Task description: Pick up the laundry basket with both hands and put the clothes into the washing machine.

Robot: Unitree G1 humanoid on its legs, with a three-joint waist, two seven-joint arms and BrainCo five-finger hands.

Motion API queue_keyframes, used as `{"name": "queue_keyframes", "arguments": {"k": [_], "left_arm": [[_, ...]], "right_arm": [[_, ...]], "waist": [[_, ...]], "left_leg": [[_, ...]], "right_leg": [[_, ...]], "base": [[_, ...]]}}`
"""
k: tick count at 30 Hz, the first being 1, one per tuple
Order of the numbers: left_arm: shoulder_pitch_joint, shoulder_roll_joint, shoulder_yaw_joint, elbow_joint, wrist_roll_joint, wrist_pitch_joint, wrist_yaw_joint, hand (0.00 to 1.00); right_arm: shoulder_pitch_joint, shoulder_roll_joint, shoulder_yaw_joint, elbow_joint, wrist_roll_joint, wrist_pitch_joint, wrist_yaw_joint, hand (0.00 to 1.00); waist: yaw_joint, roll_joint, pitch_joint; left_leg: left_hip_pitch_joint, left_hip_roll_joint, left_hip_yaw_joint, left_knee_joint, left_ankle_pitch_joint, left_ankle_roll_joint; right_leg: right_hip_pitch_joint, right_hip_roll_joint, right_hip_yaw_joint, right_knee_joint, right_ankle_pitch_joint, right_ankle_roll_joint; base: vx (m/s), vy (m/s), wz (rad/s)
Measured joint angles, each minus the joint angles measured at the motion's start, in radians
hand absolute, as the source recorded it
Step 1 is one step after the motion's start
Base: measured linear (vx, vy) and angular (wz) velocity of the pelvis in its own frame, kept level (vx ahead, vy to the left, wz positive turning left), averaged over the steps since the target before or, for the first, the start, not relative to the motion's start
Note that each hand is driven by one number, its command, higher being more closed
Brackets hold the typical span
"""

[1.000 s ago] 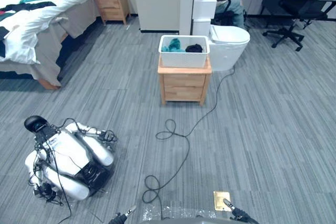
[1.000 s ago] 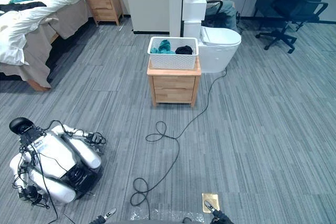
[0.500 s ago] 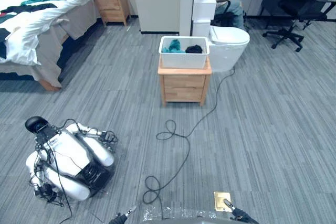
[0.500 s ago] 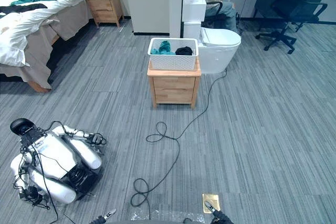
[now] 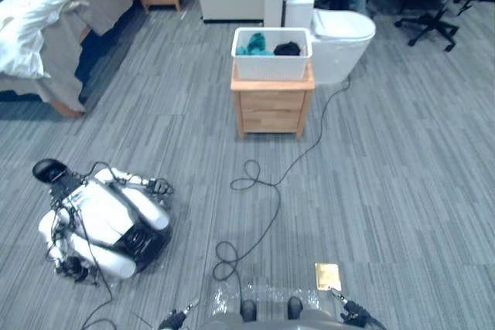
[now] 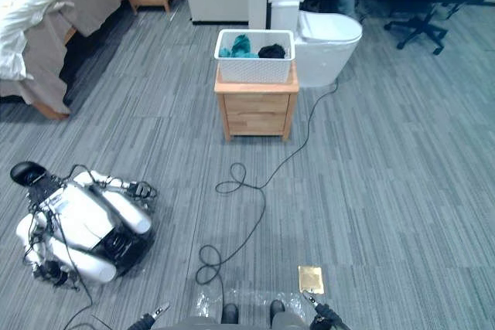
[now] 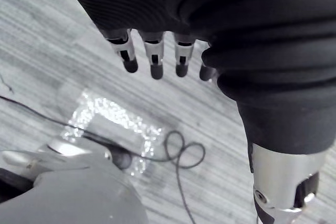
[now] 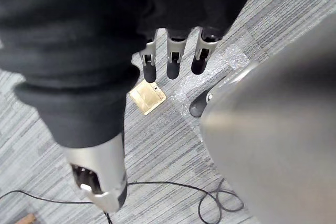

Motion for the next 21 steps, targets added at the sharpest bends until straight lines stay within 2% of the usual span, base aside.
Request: {"name": "queue_keyframes", "arguments": {"k": [1, 2, 4, 5, 7, 9, 11, 12, 13, 14, 16, 17, 18, 19, 20, 21], "left_arm": [[-0.014, -0.004, 0.01, 0.001, -0.001, 0.002, 0.001, 0.0], [-0.022, -0.01, 0.031, 0.0, -0.002, 0.001, 0.004, 0.0], [-0.031, -0.008, 0.036, 0.0, -0.003, 0.001, 0.017, 0.0], [-0.031, -0.007, 0.048, 0.0, -0.004, 0.003, 0.018, 0.0], [-0.036, -0.006, 0.077, -0.002, -0.004, 0.004, 0.019, 0.0], [-0.05, -0.006, 0.075, -0.004, 0.001, 0.006, 0.019, 0.0], [-0.074, -0.021, 0.075, -0.012, 0.012, 0.006, 0.018, 0.0], [-0.086, -0.031, 0.075, -0.017, 0.018, 0.006, 0.016, 0.0], [-0.096, -0.039, 0.072, -0.02, 0.023, 0.005, 0.012, 0.0], [-0.102, -0.071, 0.073, -0.02, 0.032, 0.006, 0.005, 0.0], [-0.112, -0.085, 0.077, -0.024, 0.033, 0.007, -0.005, 0.0], [-0.112, -0.094, 0.1, -0.028, 0.03, 0.007, -0.007, 0.0], [-0.104, -0.106, 0.14, -0.03, 0.025, 0.007, -0.006, 0.0], [-0.089, -0.107, 0.153, -0.047, 0.024, 0.006, -0.006, 0.0], [-0.069, -0.103, 0.152, -0.069, 0.024, 0.005, -0.006, 0.0], [-0.06, -0.101, 0.151, -0.074, 0.024, 0.006, -0.006, 0.0]], "right_arm": [[0.01, -0.001, 0.028, -0.028, 0.004, 0.0, 0.0, 0.0], [0.011, -0.005, 0.055, -0.043, 0.008, 0.0, 0.001, 0.0], [0.008, -0.005, 0.089, -0.087, 0.012, -0.006, 0.001, 0.0], [0.011, -0.003, 0.093, -0.091, 0.018, -0.01, 0.001, 0.0], [0.006, 0.007, 0.092, -0.093, 0.023, -0.017, 0.0, 0.0], [0.001, 0.016, 0.073, -0.098, 0.028, -0.02, 0.0, 0.0], [-0.002, 0.021, 0.042, -0.092, 0.029, -0.018, 0.0, 0.0], [0.006, 0.023, 0.021, -0.091, 0.028, -0.017, 0.001, 0.0], [0.016, 0.026, 0.012, -0.089, 0.027, -0.017, 0.0, 0.0], [0.03, 0.028, -0.023, -0.089, 0.025, -0.017, 0.003, 0.0], [0.021, 0.023, -0.022, -0.1, 0.025, -0.019, 0.002, 0.0], [0.018, 0.024, -0.015, -0.11, 0.025, -0.019, 0.004, 0.0], [0.017, 0.021, -0.006, -0.116, 0.025, -0.018, 0.005, 0.0], [0.008, 0.02, 0.016, -0.115, 0.025, -0.016, 0.004, 0.0], [-0.005, 0.03, 0.033, -0.114, 0.026, -0.016, 0.005, 0.0], [-0.017, 0.033, 0.049, -0.112, 0.026, -0.016, 0.004, 0.0]], "waist": [[0.008, -0.001, 0.001], [0.02, -0.002, 0.016], [0.011, 0.001, 0.029], [0.011, 0.001, 0.03], [0.012, -0.015, 0.032], [0.013, -0.017, 0.033], [0.009, -0.01, 0.035], [-0.001, 0.003, 0.028], [-0.018, 0.002, 0.024], [-0.019, 0.027, -0.01], [-0.017, 0.046, -0.024], [-0.019, 0.056, -0.019], [-0.011, 0.071, -0.021], [-0.009, 0.076, -0.017], [0.009, 0.065, -0.007], [0.016, 0.059, -0.004]], "left_leg": [[-0.023, -0.01, 0.0, 0.058, -0.044, 0.012], [-0.017, -0.018, 0.002, 0.085, -0.067, 0.02], [0.018, -0.026, -0.031, 0.118, -0.095, 0.027], [0.037, -0.023, -0.049, 0.131, -0.115, 0.029], [0.075, -0.021, -0.068, 0.129, -0.148, 0.036], [0.114, -0.001, -0.072, 0.117, -0.186, 0.038], [0.192, 0.027, -0.078, 0.047, -0.192, 0.039], [0.254, 0.054, -0.099, -0.021, -0.188, 0.03], [0.286, 0.056, -0.125, -0.025, -0.185, 0.019], [0.283, 0.092, -0.149, 0.057, -0.199, -0.029], [0.191, 0.092, -0.122, 0.273, -0.144, -0.118], [0.125, 0.092, -0.107, 0.45, -0.051, -0.16], [0.043, 0.103, -0.109, 0.663, 0.088, -0.217], [-0.043, 0.109, -0.098, 0.925, 0.126, -0.249], [-0.111, 0.113, -0.07, 1.108, 0.111, -0.23], [-0.145, 0.116, -0.056, 1.161, 0.096, -0.213]], "right_leg": [[-0.033, -0.024, -0.016, 0.102, -0.036, 0.021], [-0.108, -0.044, -0.022, 0.288, -0.04, 0.016], [-0.209, -0.053, -0.022, 0.53, -0.033, -0.009], [-0.244, -0.046, -0.029, 0.582, -0.049, -0.004], [-0.287, -0.028, -0.049, 0.568, -0.071, 0.011], [-0.333, 0.014, -0.097, 0.482, -0.07, 0.015], [-0.356, 0.058, -0.177, 0.309, -0.033, -0.032], [-0.357, 0.09, -0.211, 0.193, 0.019, -0.047], [-0.353, 0.097, -0.207, 0.137, 0.082, -0.08], [-0.322, 0.125, -0.222, 0.14, 0.143, -0.166], [-0.286, 0.134, -0.232, 0.136, 0.114, -0.207], [-0.232, 0.143, -0.227, 0.115, 0.101, -0.227], [-0.153, 0.158, -0.208, 0.075, 0.094, -0.24], [-0.057, 0.175, -0.184, 0.04, 0.087, -0.264], [0.04, 0.178, -0.164, 0.017, 0.087, -0.3], [0.085, 0.178, -0.145, 0.0, 0.087, -0.301]], "base": [[0.05, 0.069, 0.31], [0.1, 0.102, 0.33], [0.23, 0.084, 0.42], [0.3, 0.054, 0.44], [0.35, 0.009, 0.14], [0.36, -0.012, -0.07], [0.49, -0.028, 0.12], [0.76, -0.082, 0.61], [1.01, -0.162, 0.86], [0.9, -0.149, 0.67], [0.68, -0.112, 0.28], [0.59, -0.096, 0.1], [0.86, -0.099, 0.03], [0.81, -0.063, -0.25], [0.77, -0.044, -0.38], [0.57, 0.004, -0.65]]}}
